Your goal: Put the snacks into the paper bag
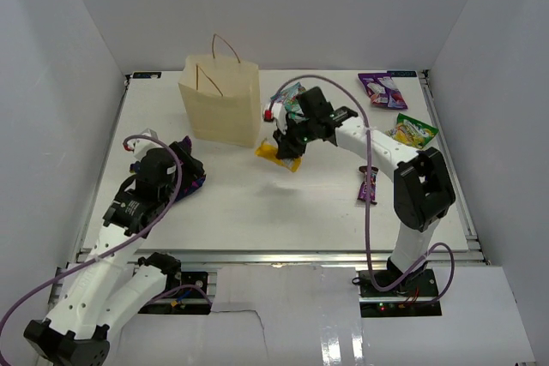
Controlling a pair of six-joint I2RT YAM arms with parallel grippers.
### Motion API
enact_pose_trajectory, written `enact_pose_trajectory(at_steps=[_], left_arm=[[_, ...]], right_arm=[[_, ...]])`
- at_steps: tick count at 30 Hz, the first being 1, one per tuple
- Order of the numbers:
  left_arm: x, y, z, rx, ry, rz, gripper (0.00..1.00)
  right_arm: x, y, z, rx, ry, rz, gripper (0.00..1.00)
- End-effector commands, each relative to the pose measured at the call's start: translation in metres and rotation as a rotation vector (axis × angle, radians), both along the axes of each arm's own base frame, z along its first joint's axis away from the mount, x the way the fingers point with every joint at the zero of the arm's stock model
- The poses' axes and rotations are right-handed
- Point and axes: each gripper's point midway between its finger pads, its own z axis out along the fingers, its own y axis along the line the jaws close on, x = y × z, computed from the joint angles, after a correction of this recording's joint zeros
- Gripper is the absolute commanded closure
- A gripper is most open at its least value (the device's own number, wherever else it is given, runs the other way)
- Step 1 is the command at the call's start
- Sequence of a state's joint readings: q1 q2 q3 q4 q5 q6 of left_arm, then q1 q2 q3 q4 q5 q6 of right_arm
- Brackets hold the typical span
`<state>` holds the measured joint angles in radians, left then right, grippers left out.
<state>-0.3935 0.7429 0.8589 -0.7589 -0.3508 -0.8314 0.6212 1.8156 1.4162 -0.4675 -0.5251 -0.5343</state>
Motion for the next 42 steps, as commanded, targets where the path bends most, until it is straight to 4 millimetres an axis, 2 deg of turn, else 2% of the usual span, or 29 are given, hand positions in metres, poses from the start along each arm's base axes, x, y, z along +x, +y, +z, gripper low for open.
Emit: enact_pose_trajectory(at_steps=[1, 4, 5, 7, 9, 12, 13, 15, 16, 18, 21, 22, 24, 25, 26, 27, 28, 29, 30, 31, 32, 33, 34, 35, 36, 37, 39, 41, 42], left_arm=[[-0.007, 0.007, -0.022, -0.016, 0.065, 0.060, 0.22], [-0.010, 0.008, -0.036, -0.011, 0.108, 0.075, 0.22], [-0.011, 0.009, -0.038, -0.007, 0.114, 0.080, 0.22], [-0.013, 0.011, -0.041, -0.002, 0.130, 0.096, 0.22], [-0.014, 0.014, -0.043, 0.008, 0.136, 0.109, 0.21], [-0.012, 0.014, -0.045, 0.015, 0.147, 0.111, 0.21], [-0.011, 0.013, -0.049, 0.027, 0.166, 0.101, 0.21], [-0.007, 0.010, -0.049, 0.060, 0.193, 0.071, 0.20], [-0.004, 0.010, -0.056, 0.082, 0.228, 0.067, 0.19], [0.002, 0.012, -0.052, 0.117, 0.238, 0.060, 0.18], [0.018, 0.022, -0.055, 0.180, 0.270, 0.073, 0.18], [0.022, 0.025, -0.057, 0.196, 0.282, 0.073, 0.18], [0.038, 0.035, -0.065, 0.234, 0.311, 0.075, 0.18], [0.044, 0.037, -0.067, 0.248, 0.319, 0.068, 0.18], [0.055, 0.041, -0.075, 0.264, 0.334, 0.074, 0.18], [0.064, 0.044, -0.073, 0.296, 0.331, 0.055, 0.18], [0.070, 0.047, -0.075, 0.313, 0.338, 0.051, 0.18], [0.080, 0.048, -0.076, 0.321, 0.330, 0.044, 0.18], [0.089, 0.049, -0.082, 0.356, 0.351, 0.019, 0.18], [0.095, 0.051, -0.085, 0.371, 0.357, 0.010, 0.18], [0.103, 0.050, -0.088, 0.371, 0.354, -0.007, 0.19], [0.109, 0.051, -0.100, 0.400, 0.388, -0.039, 0.21], [0.112, 0.051, -0.106, 0.410, 0.406, -0.048, 0.22], [0.116, 0.053, -0.111, 0.420, 0.414, -0.055, 0.23], [0.119, 0.053, -0.116, 0.430, 0.426, -0.062, 0.24], [0.122, 0.055, -0.125, 0.451, 0.455, -0.076, 0.24], [0.124, 0.059, -0.132, 0.476, 0.474, -0.072, 0.27], [0.122, 0.062, -0.139, 0.497, 0.498, -0.073, 0.30], [0.120, 0.064, -0.142, 0.506, 0.504, -0.070, 0.32]], right_arm=[[0.036, 0.033, 0.172, 0.294, -0.332, 0.049, 0.92], [0.070, 0.048, 0.213, 0.361, -0.394, -0.052, 0.92], [0.085, 0.058, 0.237, 0.419, -0.430, -0.091, 0.92], [0.107, 0.062, 0.251, 0.445, -0.466, -0.181, 0.92], [0.125, 0.079, 0.269, 0.492, -0.503, -0.231, 0.92], [0.144, 0.094, 0.270, 0.523, -0.552, -0.288, 0.92], [0.148, 0.098, 0.280, 0.557, -0.587, -0.291, 0.92], [0.150, 0.110, 0.274, 0.570, -0.593, -0.283, 0.92], [0.153, 0.114, 0.272, 0.580, -0.601, -0.289, 0.92], [0.154, 0.119, 0.267, 0.582, -0.604, -0.292, 0.92], [0.161, 0.121, 0.263, 0.589, -0.614, -0.317, 0.74], [0.161, 0.118, 0.266, 0.589, -0.614, -0.327, 0.61], [0.157, 0.114, 0.270, 0.595, -0.607, -0.319, 0.45], [0.150, 0.108, 0.283, 0.613, -0.609, -0.309, 0.40], [0.151, 0.101, 0.279, 0.609, -0.585, -0.318, 0.34], [0.150, 0.095, 0.280, 0.612, -0.573, -0.320, 0.28], [0.137, 0.086, 0.296, 0.639, -0.569, -0.286, 0.19], [0.141, 0.075, 0.281, 0.617, -0.533, -0.286, 0.16], [0.136, 0.067, 0.278, 0.616, -0.506, -0.271, 0.13], [0.125, 0.052, 0.288, 0.637, -0.494, -0.212, 0.12], [0.121, 0.046, 0.266, 0.613, -0.441, -0.192, 0.12], [0.107, 0.037, 0.273, 0.628, -0.424, -0.154, 0.11], [0.109, 0.023, 0.268, 0.619, -0.414, -0.158, 0.11], [0.105, 0.017, 0.244, 0.591, -0.367, -0.150, 0.11], [0.099, 0.009, 0.230, 0.563, -0.332, -0.150, 0.11], [0.091, -0.003, 0.233, 0.566, -0.335, -0.144, 0.11], [0.074, -0.018, 0.208, 0.541, -0.276, -0.128, 0.10], [0.069, -0.034, 0.192, 0.526, -0.238, -0.146, 0.10], [0.061, -0.040, 0.173, 0.510, -0.193, -0.152, 0.10]])
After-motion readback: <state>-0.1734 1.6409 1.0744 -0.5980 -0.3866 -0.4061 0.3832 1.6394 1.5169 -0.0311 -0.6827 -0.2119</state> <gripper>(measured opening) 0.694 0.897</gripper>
